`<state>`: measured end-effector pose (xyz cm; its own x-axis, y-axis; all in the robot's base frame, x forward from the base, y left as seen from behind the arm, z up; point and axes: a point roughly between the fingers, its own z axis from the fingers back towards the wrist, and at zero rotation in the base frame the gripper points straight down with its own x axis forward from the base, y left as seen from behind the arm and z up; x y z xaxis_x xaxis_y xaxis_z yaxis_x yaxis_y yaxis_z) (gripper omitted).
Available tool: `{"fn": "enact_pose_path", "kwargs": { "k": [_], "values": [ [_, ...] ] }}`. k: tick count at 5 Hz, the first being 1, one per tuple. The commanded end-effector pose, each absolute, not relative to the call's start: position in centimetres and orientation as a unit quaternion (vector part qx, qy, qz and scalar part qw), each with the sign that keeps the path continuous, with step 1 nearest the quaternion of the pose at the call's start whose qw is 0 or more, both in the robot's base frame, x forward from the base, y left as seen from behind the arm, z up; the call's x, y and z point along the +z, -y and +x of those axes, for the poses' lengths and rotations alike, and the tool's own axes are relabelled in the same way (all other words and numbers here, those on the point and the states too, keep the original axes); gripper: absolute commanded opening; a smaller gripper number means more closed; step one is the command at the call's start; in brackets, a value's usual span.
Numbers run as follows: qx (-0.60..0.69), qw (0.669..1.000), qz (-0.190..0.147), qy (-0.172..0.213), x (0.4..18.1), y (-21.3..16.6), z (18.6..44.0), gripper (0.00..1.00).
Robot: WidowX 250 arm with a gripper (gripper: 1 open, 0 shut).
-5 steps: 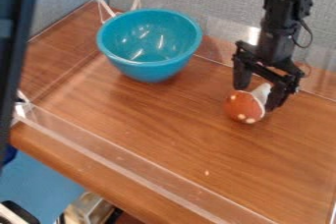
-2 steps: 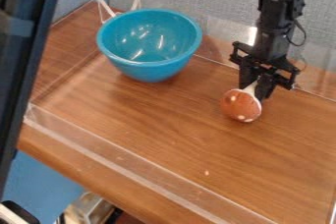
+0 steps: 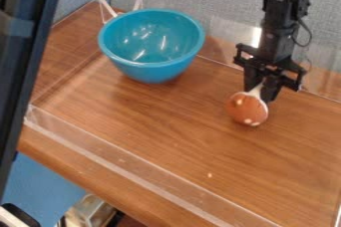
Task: Put the mushroom in the blue bowl
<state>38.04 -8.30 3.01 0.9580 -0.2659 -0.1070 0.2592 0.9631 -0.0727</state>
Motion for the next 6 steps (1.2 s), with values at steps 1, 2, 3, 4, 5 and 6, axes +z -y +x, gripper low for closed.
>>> {"fn": "enact_pose_path", "kwargs": {
  "k": [1,2,3,4,5,6],
  "values": [
    [-0.127,0.991,-0.035,-0.015,6.6,9.7,37.7,0.0],
    [-0.135,0.99,-0.038,-0.013,6.0,10.3,37.4,0.0],
    [-0.141,0.989,-0.041,-0.013,5.4,10.6,37.1,0.0],
    [-0.149,0.988,-0.043,-0.013,5.6,11.1,37.3,0.0],
    [-0.156,0.987,-0.045,-0.014,5.7,11.5,37.5,0.0],
    [-0.146,0.988,-0.048,-0.013,5.8,11.1,37.8,0.0]
  ]
}}
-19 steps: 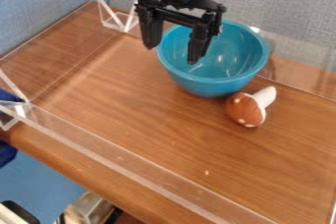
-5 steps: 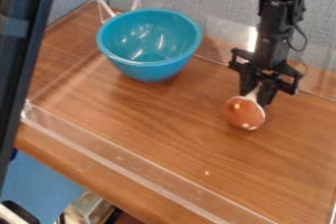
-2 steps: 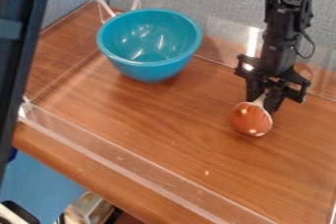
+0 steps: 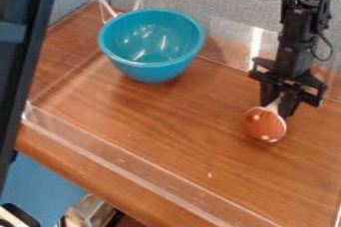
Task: Put the mushroom in the blue bowl
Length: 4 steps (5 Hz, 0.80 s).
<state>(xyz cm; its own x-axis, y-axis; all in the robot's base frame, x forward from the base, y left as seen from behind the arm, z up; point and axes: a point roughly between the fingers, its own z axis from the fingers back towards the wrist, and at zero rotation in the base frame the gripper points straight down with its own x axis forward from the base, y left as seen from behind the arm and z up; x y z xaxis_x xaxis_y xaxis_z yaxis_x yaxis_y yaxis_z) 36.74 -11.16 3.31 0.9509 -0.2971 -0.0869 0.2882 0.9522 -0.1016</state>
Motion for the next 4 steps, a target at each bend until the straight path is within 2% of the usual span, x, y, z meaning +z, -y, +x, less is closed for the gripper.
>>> {"fn": "enact_pose_path", "kwargs": {
  "k": [1,3,4],
  "values": [
    [-0.131,0.99,-0.051,-0.011,5.97,10.56,38.05,0.0],
    [-0.121,0.991,-0.049,-0.01,5.95,10.71,37.67,0.0],
    [-0.103,0.994,-0.048,-0.01,6.61,10.29,37.6,0.0]
  ]
}}
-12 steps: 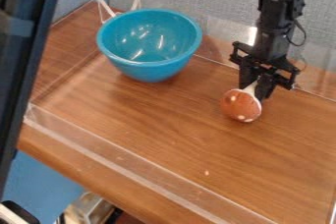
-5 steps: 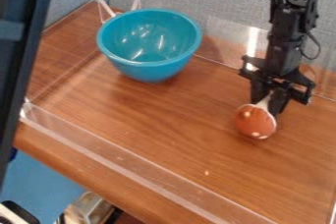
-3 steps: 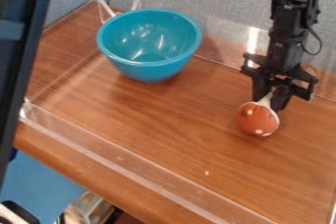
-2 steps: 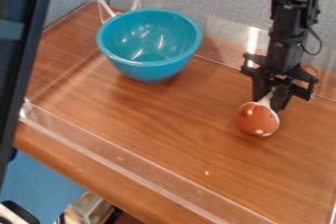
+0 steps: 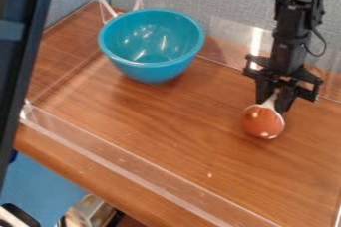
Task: Put the mushroom in the blue bowl
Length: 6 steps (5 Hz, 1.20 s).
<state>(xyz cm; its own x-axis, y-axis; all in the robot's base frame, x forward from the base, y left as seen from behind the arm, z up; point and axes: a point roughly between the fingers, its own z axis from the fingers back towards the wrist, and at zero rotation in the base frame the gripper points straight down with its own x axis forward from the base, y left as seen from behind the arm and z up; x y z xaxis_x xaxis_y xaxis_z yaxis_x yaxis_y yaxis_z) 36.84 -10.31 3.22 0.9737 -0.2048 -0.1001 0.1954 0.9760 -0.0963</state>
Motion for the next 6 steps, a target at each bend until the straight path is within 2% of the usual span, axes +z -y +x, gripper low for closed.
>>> {"fn": "enact_pose_path", "kwargs": {
  "k": [1,4,5,6],
  "values": [
    [-0.085,0.995,-0.047,-0.009,7.3,9.9,37.5,0.0],
    [-0.125,0.991,-0.042,-0.001,9.5,9.3,36.6,0.0],
    [-0.125,0.991,-0.038,0.015,11.6,8.7,36.5,0.0],
    [-0.101,0.994,-0.03,0.041,15.1,7.2,36.1,0.0]
  ]
}}
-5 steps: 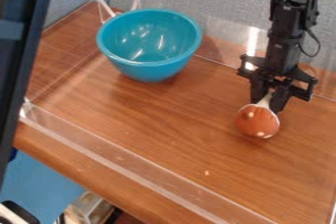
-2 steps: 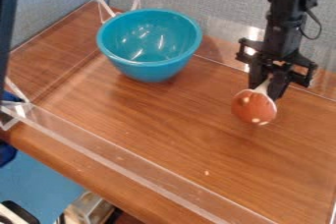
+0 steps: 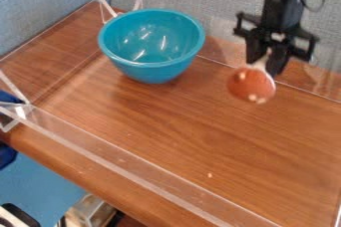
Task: Put the mushroom in the blue bowl
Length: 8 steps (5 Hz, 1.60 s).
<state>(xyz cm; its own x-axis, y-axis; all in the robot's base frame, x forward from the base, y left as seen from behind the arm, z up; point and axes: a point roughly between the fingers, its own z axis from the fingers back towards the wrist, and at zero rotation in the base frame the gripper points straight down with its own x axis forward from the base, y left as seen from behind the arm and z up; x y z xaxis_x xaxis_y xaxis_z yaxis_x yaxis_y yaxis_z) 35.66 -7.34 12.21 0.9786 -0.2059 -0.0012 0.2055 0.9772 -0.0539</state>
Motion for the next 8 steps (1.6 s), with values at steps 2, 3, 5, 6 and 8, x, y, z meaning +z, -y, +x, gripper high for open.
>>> {"fn": "enact_pose_path", "kwargs": {
  "k": [2,3,5,6,8],
  "values": [
    [-0.022,0.997,-0.015,0.072,18.6,-1.3,36.3,0.0],
    [0.027,0.997,-0.008,0.075,18.5,-4.6,35.3,0.0],
    [0.113,0.991,-0.021,0.074,17.1,-8.7,33.3,0.0],
    [0.112,0.991,-0.017,0.075,16.6,-9.3,32.1,0.0],
    [0.249,0.965,-0.015,0.082,16.1,-9.4,31.1,0.0]
  ]
}}
